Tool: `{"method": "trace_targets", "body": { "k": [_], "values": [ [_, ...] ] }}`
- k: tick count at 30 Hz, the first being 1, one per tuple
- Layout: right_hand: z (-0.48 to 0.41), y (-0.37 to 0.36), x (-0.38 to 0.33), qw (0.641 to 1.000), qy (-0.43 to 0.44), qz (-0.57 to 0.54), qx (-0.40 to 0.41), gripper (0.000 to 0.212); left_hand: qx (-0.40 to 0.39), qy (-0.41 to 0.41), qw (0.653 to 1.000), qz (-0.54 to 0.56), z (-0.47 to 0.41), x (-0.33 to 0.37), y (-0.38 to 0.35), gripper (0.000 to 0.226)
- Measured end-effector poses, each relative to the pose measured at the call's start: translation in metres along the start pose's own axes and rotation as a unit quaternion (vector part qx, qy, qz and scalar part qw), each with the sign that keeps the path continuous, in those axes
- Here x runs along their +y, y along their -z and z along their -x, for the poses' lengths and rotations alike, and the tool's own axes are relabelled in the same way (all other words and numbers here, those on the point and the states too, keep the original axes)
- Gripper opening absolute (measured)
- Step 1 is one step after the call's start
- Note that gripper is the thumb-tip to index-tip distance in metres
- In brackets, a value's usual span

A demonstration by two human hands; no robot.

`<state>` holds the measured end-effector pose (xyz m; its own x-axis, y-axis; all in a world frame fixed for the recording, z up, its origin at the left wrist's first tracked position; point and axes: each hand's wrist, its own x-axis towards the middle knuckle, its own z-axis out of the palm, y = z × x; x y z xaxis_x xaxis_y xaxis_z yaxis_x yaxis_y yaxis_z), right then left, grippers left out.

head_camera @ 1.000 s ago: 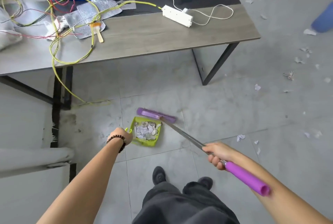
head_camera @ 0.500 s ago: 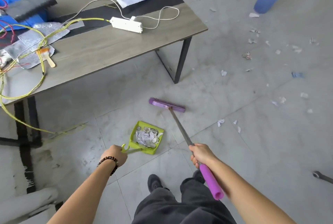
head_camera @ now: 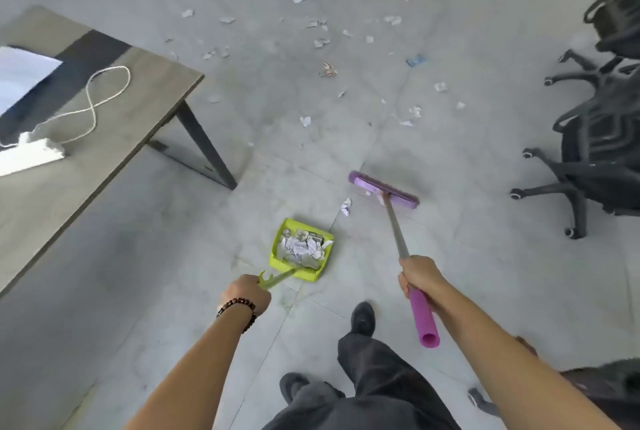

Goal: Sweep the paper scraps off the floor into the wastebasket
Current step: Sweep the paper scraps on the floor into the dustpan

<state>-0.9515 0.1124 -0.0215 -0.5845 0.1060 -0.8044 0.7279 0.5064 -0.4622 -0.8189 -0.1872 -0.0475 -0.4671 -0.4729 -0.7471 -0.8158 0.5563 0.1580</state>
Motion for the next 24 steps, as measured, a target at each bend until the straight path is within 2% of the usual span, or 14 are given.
{"method": "trace_targets", "body": {
  "k": [5, 7, 10, 15, 19, 21, 23, 24],
  "values": [
    [-0.053, 0.057, -0.024, 0.998, -0.031, -0.058, 0.019, 0.012, -0.012, -0.017, 0.998, -0.052, -0.026, 0.088, 0.002, 0.016],
    [-0.079, 0.076, -0.038, 0.998, -0.037, -0.042, 0.017, 0.009, -0.01, -0.016, 0.998, -0.062, -0.038, 0.118, 0.005, 0.017],
    [-0.108, 0.088, -0.055, 0.999, -0.04, 0.001, 0.0, 0.015, -0.001, -0.006, 0.996, -0.083, -0.058, 0.152, 0.013, 0.019],
    [-0.108, 0.074, -0.048, 0.993, -0.086, 0.057, -0.062, 0.017, 0.002, 0.016, 0.994, -0.112, -0.078, 0.186, 0.025, 0.012],
    [-0.075, 0.071, -0.043, 0.973, -0.057, 0.166, -0.15, 0.026, 0.003, 0.022, 0.993, -0.117, -0.09, 0.196, 0.036, 0.009],
    [-0.066, 0.083, -0.053, 0.967, -0.092, 0.139, -0.192, 0.022, -0.001, 0.015, 0.992, -0.128, -0.094, 0.194, 0.043, 0.012],
    [-0.056, 0.1, -0.068, 0.959, -0.183, 0.032, -0.215, 0.01, -0.005, 0.004, 0.991, -0.136, -0.096, 0.187, 0.049, 0.015],
    [-0.049, 0.104, -0.073, 0.956, -0.206, -0.003, -0.209, 0.011, -0.009, -0.001, 0.991, -0.134, -0.096, 0.183, 0.051, 0.015]
  ]
}}
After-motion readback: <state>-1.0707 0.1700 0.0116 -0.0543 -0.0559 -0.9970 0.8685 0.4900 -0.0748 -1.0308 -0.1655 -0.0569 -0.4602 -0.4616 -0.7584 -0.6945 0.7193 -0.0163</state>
